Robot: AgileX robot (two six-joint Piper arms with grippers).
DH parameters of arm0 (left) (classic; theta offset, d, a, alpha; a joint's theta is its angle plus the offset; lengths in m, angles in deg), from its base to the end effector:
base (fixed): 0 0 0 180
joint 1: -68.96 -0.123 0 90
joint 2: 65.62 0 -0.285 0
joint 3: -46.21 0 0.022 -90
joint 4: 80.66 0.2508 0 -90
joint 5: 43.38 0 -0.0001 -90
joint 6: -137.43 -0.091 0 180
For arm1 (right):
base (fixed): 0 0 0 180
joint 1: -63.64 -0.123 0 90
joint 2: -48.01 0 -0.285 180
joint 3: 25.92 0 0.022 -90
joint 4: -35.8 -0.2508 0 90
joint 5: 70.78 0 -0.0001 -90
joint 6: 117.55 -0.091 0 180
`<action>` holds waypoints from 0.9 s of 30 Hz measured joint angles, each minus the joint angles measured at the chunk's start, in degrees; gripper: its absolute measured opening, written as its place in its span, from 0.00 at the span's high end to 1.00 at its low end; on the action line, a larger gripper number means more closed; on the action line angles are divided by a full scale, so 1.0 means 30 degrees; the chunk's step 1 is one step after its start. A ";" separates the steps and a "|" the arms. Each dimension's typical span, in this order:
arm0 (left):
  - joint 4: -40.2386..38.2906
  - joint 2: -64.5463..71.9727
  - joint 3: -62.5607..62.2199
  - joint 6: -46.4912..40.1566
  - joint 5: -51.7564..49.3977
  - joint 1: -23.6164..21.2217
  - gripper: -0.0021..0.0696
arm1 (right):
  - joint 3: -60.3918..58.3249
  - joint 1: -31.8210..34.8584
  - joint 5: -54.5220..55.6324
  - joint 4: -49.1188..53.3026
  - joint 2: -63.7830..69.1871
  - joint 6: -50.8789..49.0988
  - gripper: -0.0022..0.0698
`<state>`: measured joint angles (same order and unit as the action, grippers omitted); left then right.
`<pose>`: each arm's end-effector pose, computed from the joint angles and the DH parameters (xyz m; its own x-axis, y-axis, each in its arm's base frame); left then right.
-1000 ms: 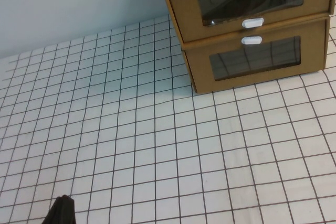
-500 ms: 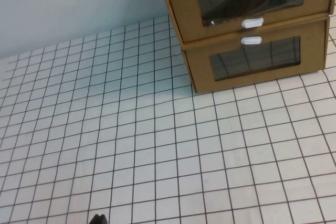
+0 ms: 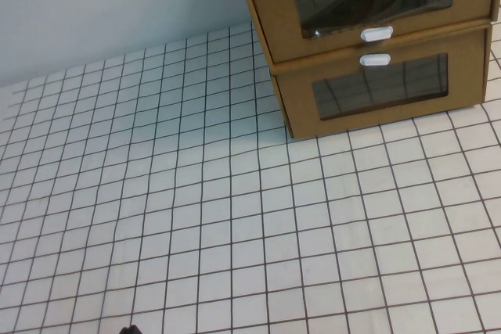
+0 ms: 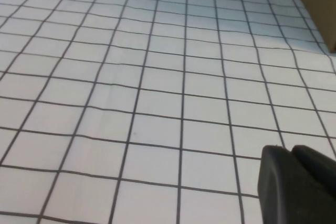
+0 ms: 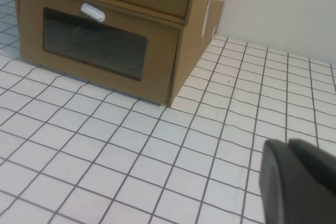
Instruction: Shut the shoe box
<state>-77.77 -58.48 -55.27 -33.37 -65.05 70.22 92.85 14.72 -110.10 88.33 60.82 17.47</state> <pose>0.0525 0.0005 0.1722 -0.2959 -0.1069 -0.9492 -0.0295 0.9943 -0.1028 0.0572 -0.0041 0.2619 -0.1184 -0.1424 -0.9827 -0.3272 0.9400 -0.0968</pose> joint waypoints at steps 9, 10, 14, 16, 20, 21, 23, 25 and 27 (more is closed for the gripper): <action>-0.0034 0.0000 0.0000 -0.0111 0.0000 -0.0461 0.97 | 0.0000 0.0000 0.0000 0.0000 0.0000 0.0000 0.99; -0.0034 0.0000 0.0000 -0.0111 0.0000 -0.0461 0.97 | 0.0000 0.0000 0.0000 0.0000 0.0000 0.0000 0.99; -0.0034 0.0000 0.0000 -0.0111 0.0000 -0.0461 0.97 | 0.0000 0.0000 0.0000 0.0000 0.0000 0.0000 0.99; -0.0034 0.0000 0.0000 -0.0111 0.0000 -0.0461 0.97 | 0.0000 0.0000 0.0000 0.0000 0.0000 0.0000 0.99; -0.0034 0.0000 0.0000 -0.0111 0.0000 -0.0461 0.97 | 0.0000 0.0000 0.0000 0.0000 0.0000 0.0000 0.99; -0.0034 0.0000 0.0000 -0.0111 0.0000 -0.0461 0.97 | 0.0000 0.0000 0.0000 0.0000 0.0000 0.0000 0.99; -0.0034 0.0000 0.0000 -0.0111 0.0000 -0.0461 0.97 | 0.0000 0.0000 0.0000 0.0000 0.0000 0.0000 0.99; -0.0034 0.0000 0.0000 -0.0111 0.0000 -0.0461 0.97 | 0.0000 0.0000 0.0000 0.0000 0.0000 0.0000 0.99; -0.0034 0.0000 0.0000 -0.0111 0.0000 -0.0461 0.97 | 0.0000 0.0000 0.0000 0.0098 0.0000 0.0000 0.99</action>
<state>-77.87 -58.48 -55.27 -33.71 -65.05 68.84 92.85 14.72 -110.10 88.63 60.82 17.47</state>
